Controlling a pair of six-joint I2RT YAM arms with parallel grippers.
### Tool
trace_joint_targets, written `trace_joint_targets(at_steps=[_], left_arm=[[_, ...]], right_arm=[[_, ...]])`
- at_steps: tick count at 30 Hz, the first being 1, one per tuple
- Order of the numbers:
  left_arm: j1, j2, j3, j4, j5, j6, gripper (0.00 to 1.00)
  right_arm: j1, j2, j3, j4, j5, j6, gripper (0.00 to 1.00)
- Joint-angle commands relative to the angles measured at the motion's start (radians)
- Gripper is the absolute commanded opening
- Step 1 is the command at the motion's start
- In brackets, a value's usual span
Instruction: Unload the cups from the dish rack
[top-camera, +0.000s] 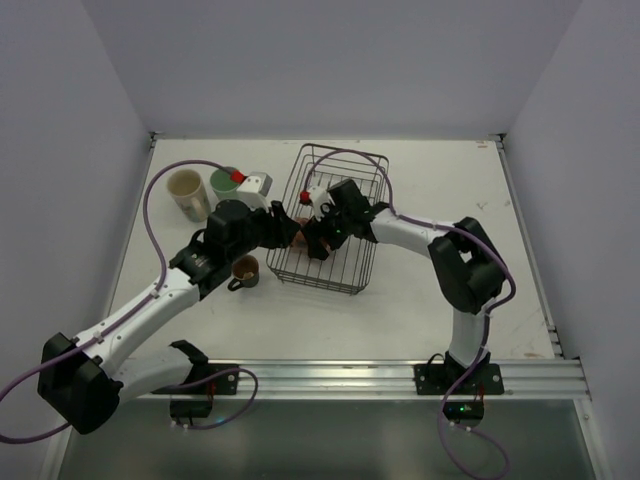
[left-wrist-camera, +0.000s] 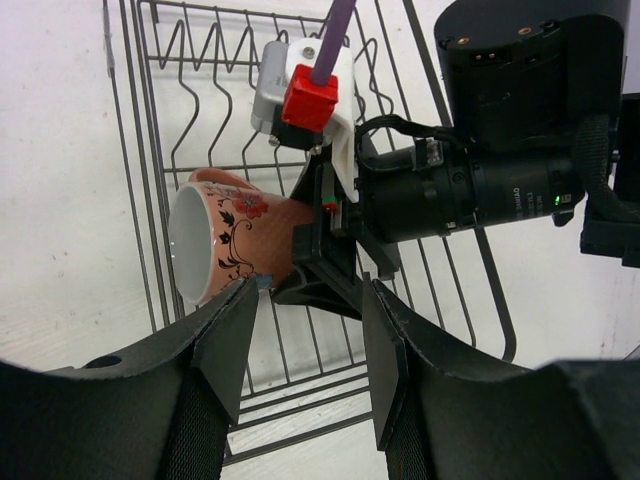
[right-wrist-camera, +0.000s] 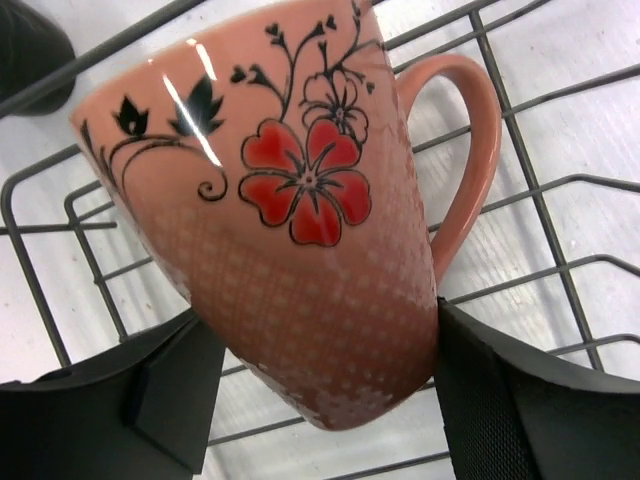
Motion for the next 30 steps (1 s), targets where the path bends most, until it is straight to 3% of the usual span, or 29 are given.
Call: trace_joint_targets(at_steps=[1,5,14,20,23,24,26,28,30], left_arm=[[-0.006,-0.013,-0.005,0.014,-0.033,0.009,0.52],[-0.006,-0.012,-0.004,0.023,-0.028,0.007,0.52],[-0.006,0.033,0.012,0.071,0.056,-0.006,0.52],[-0.006,0.048,-0.016,0.072,0.062,-0.02,0.52],[-0.006,0.007,-0.046,0.114,0.047,-0.031,0.52],[-0.006,-0.001,-0.048,0.117,0.047,-0.031,0.52],[-0.006,-0.007,-0.04,0.103,0.047,-0.028,0.52],[-0.006,-0.007,-0.033,0.094,0.044,-0.019,0.52],[-0.006,-0.004,-0.028,0.063,0.032,-0.013,0.52]], right_arm=[[0.001,-0.075,-0.02,0.07,-0.014,0.006,0.5],[-0.002,-0.206,-0.098,0.124,-0.011,0.037,0.38],[0.0,-0.309,-0.169,0.114,0.024,0.067,0.32],[-0.005,-0.267,-0.141,0.09,0.042,0.093,0.31],[-0.006,-0.249,-0.126,0.068,0.027,0.081,0.62],[-0.005,-0.243,-0.129,0.091,0.026,0.07,0.78],[-0.011,-0.22,-0.128,0.107,0.042,0.043,0.92],[-0.022,-0.191,-0.074,0.06,0.068,0.014,0.99],[-0.028,-0.163,-0.027,0.018,0.091,-0.023,0.99]])
